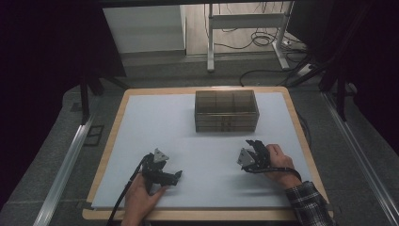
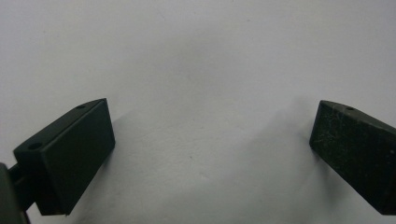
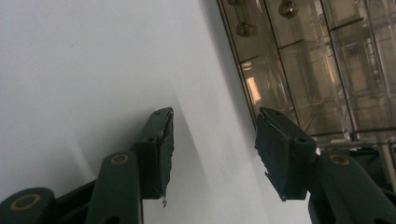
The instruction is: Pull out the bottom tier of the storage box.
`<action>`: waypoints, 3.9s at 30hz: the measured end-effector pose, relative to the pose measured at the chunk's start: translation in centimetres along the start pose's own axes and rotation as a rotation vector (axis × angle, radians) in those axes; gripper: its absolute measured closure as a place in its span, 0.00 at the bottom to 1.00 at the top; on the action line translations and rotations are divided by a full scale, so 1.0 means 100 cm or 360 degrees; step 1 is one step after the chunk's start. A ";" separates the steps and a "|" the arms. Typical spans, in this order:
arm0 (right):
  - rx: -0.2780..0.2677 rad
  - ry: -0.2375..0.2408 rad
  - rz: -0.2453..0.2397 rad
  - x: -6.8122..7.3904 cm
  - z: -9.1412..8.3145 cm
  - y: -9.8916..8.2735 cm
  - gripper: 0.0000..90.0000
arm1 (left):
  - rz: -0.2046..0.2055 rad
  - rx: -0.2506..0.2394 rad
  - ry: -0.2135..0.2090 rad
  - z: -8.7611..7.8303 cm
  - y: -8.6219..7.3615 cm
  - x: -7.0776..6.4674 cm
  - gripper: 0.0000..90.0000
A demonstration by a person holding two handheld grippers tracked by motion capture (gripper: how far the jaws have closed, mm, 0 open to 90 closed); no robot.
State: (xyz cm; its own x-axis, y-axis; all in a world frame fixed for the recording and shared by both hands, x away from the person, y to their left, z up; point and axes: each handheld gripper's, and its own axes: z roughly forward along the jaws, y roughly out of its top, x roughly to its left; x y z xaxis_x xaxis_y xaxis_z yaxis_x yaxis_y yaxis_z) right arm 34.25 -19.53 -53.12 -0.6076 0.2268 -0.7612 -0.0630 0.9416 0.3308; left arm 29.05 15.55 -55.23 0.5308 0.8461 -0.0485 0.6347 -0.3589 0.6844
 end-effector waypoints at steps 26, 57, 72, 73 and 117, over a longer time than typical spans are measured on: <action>0.0086 -0.0236 -0.0390 0.008 0.040 0.032 0.68 | -0.0002 0.0000 -0.0002 0.000 0.000 0.000 0.00; 0.0126 -0.0430 -0.0587 0.009 0.078 0.056 0.85 | -0.0003 -0.0001 -0.0002 0.000 0.000 0.000 0.00; 0.0182 -0.0478 -0.0702 0.017 0.085 0.061 0.88 | -0.0003 -0.0002 -0.0002 0.000 0.000 0.000 0.00; 0.0176 -0.0490 -0.0691 0.017 0.085 0.062 0.88 | -0.0003 -0.0001 -0.0002 0.000 0.000 0.000 0.00; 0.0064 -0.0385 -0.0600 0.027 0.046 0.053 0.82 | -0.0002 -0.0001 -0.0002 0.000 0.000 0.000 0.00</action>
State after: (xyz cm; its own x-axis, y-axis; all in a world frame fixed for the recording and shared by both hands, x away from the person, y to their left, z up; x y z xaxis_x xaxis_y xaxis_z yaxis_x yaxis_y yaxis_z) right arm 35.87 -12.79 -55.99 -0.3450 -0.0869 -0.9346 -0.2108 0.9774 -0.0130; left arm 29.05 15.55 -55.23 0.5306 0.8461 -0.0501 0.6351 -0.3578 0.6846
